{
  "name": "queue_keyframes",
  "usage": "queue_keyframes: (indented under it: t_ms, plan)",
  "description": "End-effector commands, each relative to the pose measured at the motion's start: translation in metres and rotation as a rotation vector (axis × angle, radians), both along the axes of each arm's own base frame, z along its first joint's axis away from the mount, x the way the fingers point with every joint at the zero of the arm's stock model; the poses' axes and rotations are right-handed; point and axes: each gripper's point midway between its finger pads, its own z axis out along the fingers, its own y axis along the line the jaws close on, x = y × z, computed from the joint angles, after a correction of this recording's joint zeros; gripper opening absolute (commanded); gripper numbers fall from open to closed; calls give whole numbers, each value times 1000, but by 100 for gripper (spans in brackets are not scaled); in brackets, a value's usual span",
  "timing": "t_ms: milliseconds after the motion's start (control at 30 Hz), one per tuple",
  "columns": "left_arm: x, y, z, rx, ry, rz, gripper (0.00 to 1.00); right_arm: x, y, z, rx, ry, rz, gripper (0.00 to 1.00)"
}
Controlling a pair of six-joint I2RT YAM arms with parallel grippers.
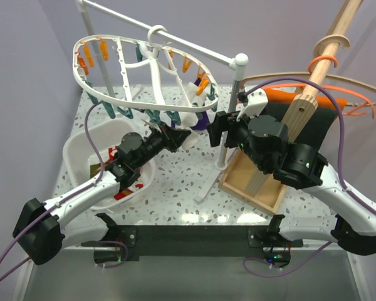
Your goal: Remove the socks clipped to the hanger
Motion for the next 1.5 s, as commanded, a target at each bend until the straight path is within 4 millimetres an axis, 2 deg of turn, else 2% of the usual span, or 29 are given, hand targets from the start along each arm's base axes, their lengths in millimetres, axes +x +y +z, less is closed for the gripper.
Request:
queue_keyframes:
  t_ms: [0,167,467,667,700,767,800,1100,1233,1333,1367,1433,1467]
  plan:
    - [-4,13,12,-6,-9,18,6,0,-11,8,26,-18,-38,82]
    - [-10,23,18,-18,-5,25,6,0,-10,7,26,-17,-36,82]
    - [-29,10,29,-87,33,-96,6,2,-6,0,15,-2,-32,82]
    - [-34,21,52,-109,-15,-68,6,0,-11,-4,7,1,-38,79]
    - [-36,23,61,-115,-35,-64,6,-1,-13,-5,6,0,-39,78]
    - [-37,24,64,-107,-35,-60,6,-1,-17,-14,-18,6,-49,78]
    - [-39,27,73,-113,-55,-60,6,-1,-21,-17,-34,10,-63,78]
    - [-50,37,92,-127,-83,-51,7,-4,-31,-24,-64,13,-72,77]
    - [-53,36,92,-131,-77,-61,8,-5,-31,-24,-66,14,-71,77]
    - [-47,32,80,-129,-51,-64,12,-5,-30,-22,-55,13,-66,78]
    - [-44,28,68,-118,-27,-68,13,-5,-30,-22,-56,14,-66,78]
    - [-40,23,63,-133,-21,-73,15,-6,-30,-22,-52,16,-64,78]
    - [-34,18,50,-122,10,-74,15,-6,-29,-23,-51,19,-60,78]
